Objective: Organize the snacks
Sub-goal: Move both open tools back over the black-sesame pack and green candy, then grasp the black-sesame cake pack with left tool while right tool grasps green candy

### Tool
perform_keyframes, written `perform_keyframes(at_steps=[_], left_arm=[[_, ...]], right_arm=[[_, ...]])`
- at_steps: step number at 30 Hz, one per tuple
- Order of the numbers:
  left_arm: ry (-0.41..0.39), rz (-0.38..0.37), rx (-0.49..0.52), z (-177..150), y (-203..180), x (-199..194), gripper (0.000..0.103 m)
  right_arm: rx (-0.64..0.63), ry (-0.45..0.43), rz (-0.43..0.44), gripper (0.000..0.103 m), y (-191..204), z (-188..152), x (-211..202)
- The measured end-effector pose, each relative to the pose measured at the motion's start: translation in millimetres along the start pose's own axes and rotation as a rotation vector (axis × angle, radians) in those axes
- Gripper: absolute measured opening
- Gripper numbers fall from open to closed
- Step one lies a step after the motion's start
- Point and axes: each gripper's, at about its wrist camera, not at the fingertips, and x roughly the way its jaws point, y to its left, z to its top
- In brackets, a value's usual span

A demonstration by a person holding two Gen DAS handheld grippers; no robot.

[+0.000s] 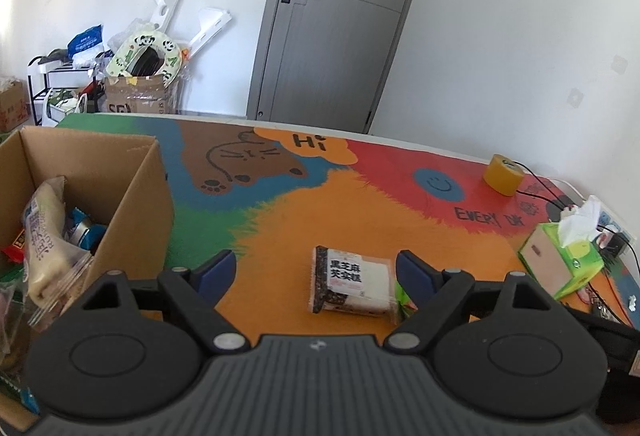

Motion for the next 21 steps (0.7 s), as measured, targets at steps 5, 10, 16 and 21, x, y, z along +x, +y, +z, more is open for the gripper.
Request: perform_keyframes(at_steps=[5, 10, 16, 21], left_arm=[[0.022, 0.015, -0.010, 0.2, 2.9, 12.7, 0.085], [0.028, 0.023, -0.021, 2.9, 5.3, 20.3, 0.085], [0.037, 0.030, -0.025, 5.0, 3.8, 29.6, 0.085], [0.048, 0.033, -0.016, 2.4, -1.9, 35.1, 0.085]], right_arm=[[-0.011, 0.025, -0.011, 0.075, 3.6, 0.2, 19.8], [-0.026, 0.049, -0.016, 0.068, 7.9, 0.3, 35.0], [-0.049, 0.070, -0.011, 0.058, 10.3, -4.6, 45.8], [-0.041, 0.059, 0.014, 0.036, 2.0, -3.3, 38.8]])
